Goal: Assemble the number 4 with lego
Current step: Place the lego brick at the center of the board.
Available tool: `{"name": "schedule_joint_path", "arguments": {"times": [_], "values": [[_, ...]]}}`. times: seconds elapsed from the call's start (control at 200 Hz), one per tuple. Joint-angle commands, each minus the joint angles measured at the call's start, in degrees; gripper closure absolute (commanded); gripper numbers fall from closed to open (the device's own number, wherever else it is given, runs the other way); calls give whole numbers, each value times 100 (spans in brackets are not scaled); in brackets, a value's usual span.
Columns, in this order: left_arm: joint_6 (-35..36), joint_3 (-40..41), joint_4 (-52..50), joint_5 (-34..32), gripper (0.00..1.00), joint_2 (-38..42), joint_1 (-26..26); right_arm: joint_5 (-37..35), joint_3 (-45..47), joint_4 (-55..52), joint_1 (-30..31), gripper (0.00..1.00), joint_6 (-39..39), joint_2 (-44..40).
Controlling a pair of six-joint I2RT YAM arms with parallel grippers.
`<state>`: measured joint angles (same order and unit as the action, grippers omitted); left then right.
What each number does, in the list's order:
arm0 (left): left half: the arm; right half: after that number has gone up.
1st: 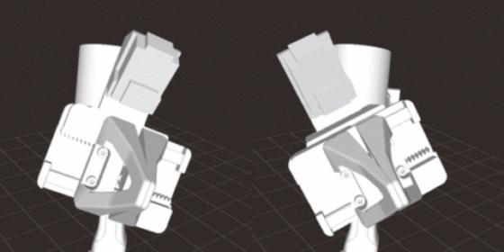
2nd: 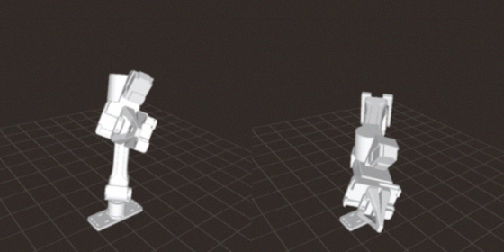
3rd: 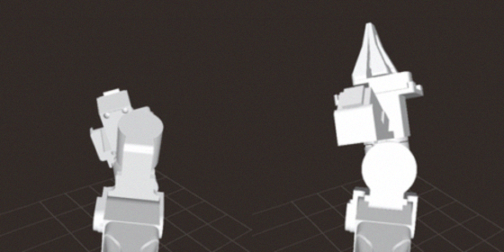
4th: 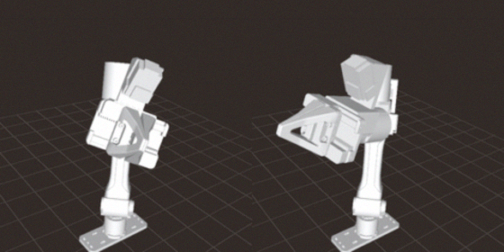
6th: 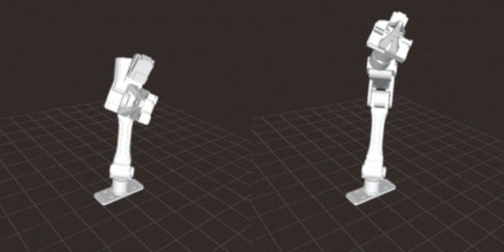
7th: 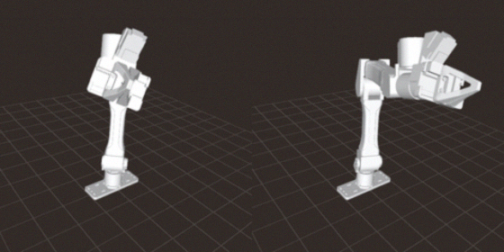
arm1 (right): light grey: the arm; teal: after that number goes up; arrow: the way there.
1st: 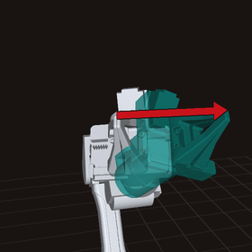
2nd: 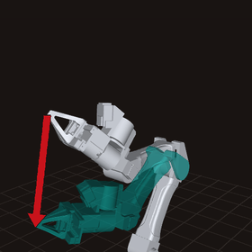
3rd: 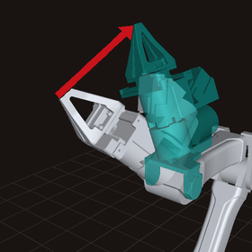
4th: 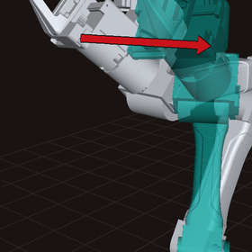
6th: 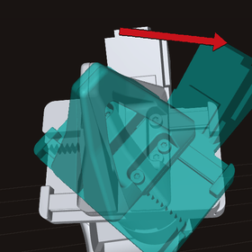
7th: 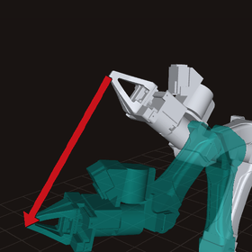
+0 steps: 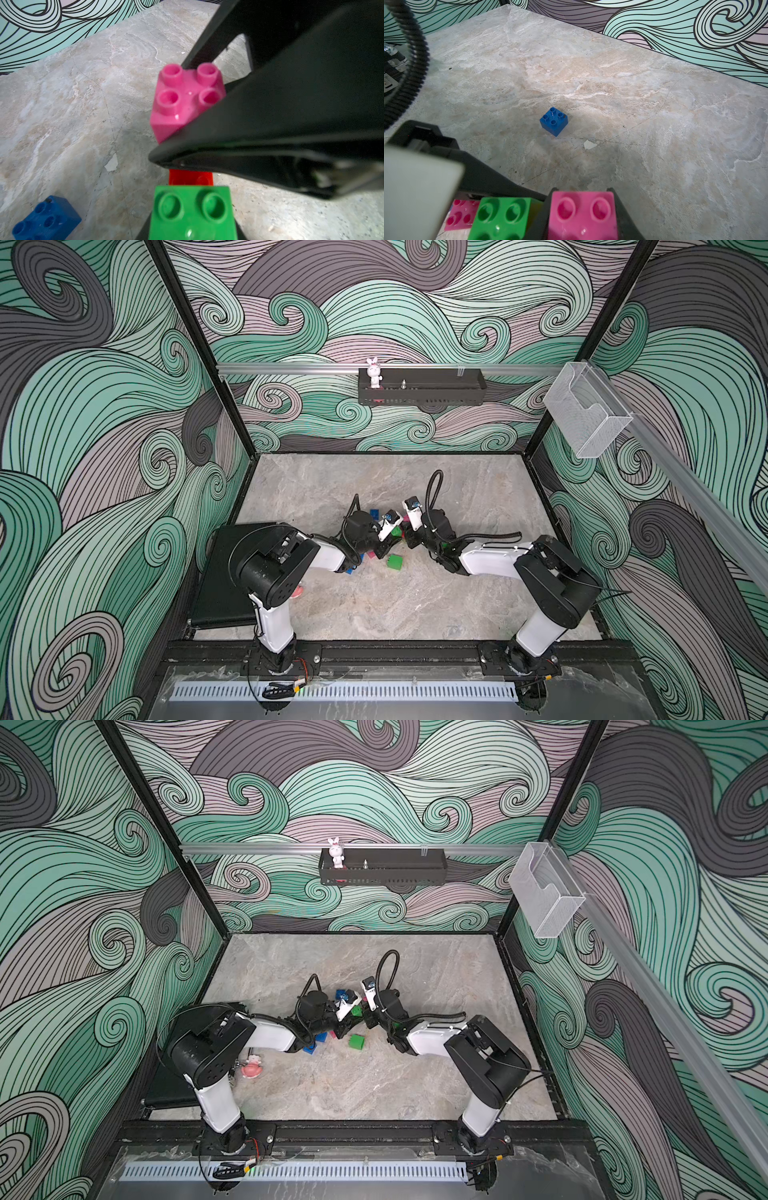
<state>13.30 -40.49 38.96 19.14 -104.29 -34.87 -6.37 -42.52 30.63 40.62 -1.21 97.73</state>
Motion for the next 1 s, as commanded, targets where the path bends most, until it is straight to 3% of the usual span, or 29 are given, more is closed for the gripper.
{"name": "schedule_joint_path", "arguments": {"times": [0.0, 0.07, 0.34, 0.816, 0.941, 0.996], "values": [[156, 46, 182, -76, 92, -240, -143, 355, 376, -1813, 78, 91, -71, 450], [174, 59, 182, -124, 100, -241, -143, 345, 393, -1839, 78, 88, -110, 360], [130, 81, 14, -322, 100, -118, -142, 295, 374, -2021, 62, 67, -205, -442], [15, -93, -413, -196, 100, 8, -138, 368, 461, -2854, -49, 43, -186, -2035], [-313, -558, -1504, -146, 100, 255, -134, 494, 544, -3620, -166, 26, -269, -3209], [-503, -743, -1891, -145, 100, 309, -136, 676, 536, -4086, -355, 8, -371, -3758]]}}
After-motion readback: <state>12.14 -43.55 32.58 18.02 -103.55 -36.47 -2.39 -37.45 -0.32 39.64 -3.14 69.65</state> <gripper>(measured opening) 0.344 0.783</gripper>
